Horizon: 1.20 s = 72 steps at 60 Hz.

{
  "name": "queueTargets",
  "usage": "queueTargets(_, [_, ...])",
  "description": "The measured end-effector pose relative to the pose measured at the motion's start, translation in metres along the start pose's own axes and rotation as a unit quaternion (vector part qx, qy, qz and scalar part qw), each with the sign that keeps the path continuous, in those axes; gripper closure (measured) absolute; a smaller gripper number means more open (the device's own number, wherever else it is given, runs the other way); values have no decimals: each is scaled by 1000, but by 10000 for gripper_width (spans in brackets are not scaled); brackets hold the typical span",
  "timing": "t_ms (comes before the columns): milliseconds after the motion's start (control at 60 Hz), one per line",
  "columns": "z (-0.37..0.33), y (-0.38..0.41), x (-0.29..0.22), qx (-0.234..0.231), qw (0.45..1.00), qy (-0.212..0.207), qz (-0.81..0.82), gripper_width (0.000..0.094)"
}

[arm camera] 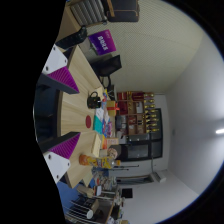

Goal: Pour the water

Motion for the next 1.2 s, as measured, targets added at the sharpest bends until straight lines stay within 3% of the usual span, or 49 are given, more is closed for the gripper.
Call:
queueTargets(233, [33,-47,-10,30,999,-16,-21,112])
queueTargets(500, [115,-179,-47,118,990,-75,-35,111])
queueTargets(850, [249,-267,-65,155,986,-60,-2,105])
queueTargets(867, [253,-268,-65,155,986,-60,-1,112])
queueTargets(933, [266,-275,-65,167,984,-56,0,398])
queueTargets(1117, [282,-267,-59,185,979,-81,-41,464])
queueTargets(1200, [283,-262,-60,185,978,-73,-57,540])
Point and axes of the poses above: the point between the fingertips, and its own axes, seen from behind it with the camera up: y to the left, x down, z forward, the way the camera looks, the point moved 5 cm from there along -z, backward, against the way the camera looks, and after that the axes turned 10 degrees about z, right-handed, at the moved point
